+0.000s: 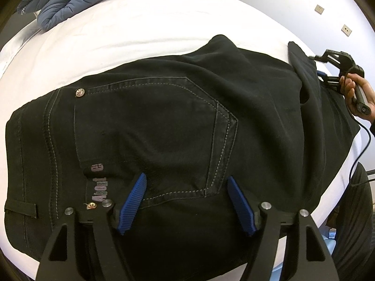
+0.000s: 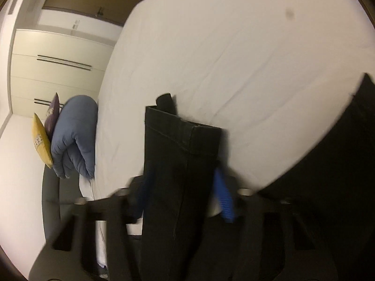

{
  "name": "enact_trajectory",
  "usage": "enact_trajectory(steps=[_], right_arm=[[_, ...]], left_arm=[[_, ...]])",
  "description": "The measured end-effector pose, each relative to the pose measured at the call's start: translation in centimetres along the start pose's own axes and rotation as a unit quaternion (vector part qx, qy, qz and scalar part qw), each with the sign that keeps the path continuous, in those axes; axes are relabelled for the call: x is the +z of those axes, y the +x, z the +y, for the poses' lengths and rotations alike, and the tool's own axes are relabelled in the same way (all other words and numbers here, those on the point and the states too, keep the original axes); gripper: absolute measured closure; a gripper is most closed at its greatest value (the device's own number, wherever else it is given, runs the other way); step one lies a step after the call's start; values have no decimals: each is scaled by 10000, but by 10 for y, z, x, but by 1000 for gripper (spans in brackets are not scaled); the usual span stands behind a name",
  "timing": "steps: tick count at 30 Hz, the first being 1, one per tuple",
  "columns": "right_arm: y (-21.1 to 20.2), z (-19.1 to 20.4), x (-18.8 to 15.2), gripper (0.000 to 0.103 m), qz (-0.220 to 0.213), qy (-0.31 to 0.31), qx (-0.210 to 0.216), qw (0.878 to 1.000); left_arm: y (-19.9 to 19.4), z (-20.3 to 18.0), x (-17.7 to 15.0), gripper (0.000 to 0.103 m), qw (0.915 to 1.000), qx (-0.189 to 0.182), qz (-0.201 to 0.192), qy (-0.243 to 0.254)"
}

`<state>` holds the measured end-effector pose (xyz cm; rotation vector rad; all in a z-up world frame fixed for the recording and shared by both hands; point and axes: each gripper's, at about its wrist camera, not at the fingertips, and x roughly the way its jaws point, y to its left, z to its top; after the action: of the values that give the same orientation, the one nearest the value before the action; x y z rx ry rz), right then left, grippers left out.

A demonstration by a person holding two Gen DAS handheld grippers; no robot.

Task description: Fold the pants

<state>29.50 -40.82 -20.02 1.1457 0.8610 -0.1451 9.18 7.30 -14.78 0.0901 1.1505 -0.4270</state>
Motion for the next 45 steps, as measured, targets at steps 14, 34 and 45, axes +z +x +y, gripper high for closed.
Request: enact_trajectory(steps=[14,34,45], right_arm=[[-109,6,-44,101,-1197,-720,53,9902],[-189,-116,-115,101,-1625,715,-463,9830],[-167,-138,-103,99,-1181,896,-240,9887]], left_arm=[[3,-4,1,26,10000,-21,9,-21],[23,-31,13,3,9997,55,251,-35],[19,-21,11,2,9997,71,220,-32]])
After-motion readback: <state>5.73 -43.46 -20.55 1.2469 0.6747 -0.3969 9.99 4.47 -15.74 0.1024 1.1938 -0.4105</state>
